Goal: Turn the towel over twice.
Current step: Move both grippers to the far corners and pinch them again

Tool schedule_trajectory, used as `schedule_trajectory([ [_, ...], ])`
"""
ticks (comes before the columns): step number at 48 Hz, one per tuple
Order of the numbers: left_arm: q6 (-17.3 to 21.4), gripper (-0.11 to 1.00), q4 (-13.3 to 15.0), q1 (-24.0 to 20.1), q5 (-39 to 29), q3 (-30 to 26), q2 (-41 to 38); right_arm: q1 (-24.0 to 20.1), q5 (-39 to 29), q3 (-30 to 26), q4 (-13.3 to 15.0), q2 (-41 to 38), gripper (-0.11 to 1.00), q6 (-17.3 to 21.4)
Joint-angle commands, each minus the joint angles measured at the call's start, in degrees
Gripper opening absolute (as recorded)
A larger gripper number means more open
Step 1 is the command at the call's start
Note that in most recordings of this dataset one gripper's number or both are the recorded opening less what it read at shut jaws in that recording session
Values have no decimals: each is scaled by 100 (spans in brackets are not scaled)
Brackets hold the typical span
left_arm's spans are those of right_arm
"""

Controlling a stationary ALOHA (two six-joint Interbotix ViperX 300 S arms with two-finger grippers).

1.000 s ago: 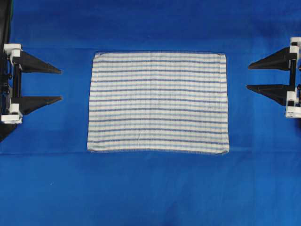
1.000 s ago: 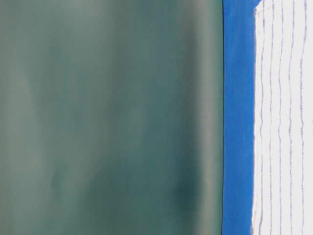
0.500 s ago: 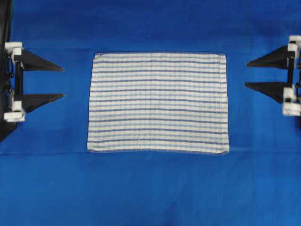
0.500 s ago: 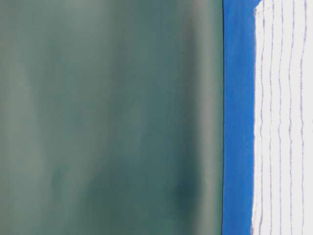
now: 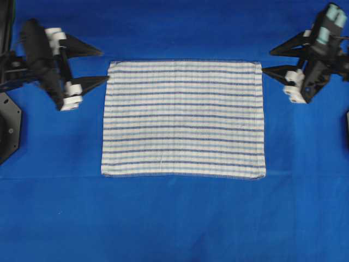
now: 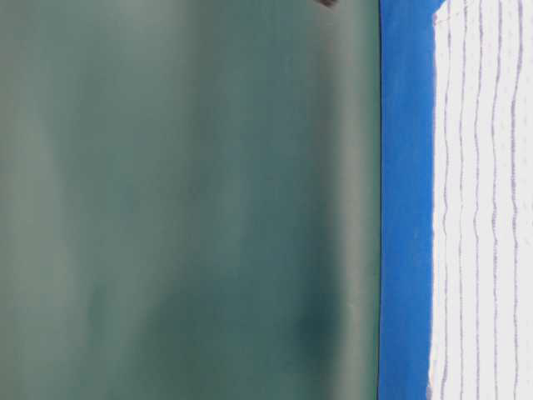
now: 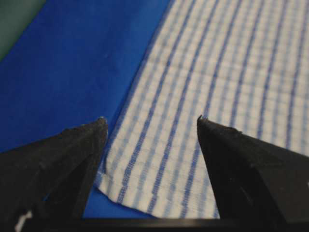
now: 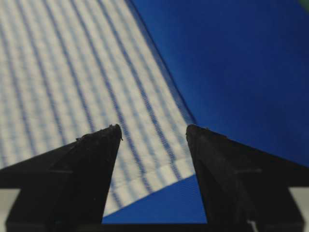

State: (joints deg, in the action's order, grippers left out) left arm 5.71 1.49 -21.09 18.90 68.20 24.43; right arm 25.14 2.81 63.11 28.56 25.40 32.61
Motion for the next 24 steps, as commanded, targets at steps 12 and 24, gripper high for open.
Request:
schedule_trajectory([
  [12, -18, 70, 0, -615, 1072, -281, -1679, 519, 185, -606, 35, -1582, 65, -70],
  [24, -18, 70, 0, -686, 1564, -466, -2646, 721, 325, -729, 44, -2329, 65, -79],
])
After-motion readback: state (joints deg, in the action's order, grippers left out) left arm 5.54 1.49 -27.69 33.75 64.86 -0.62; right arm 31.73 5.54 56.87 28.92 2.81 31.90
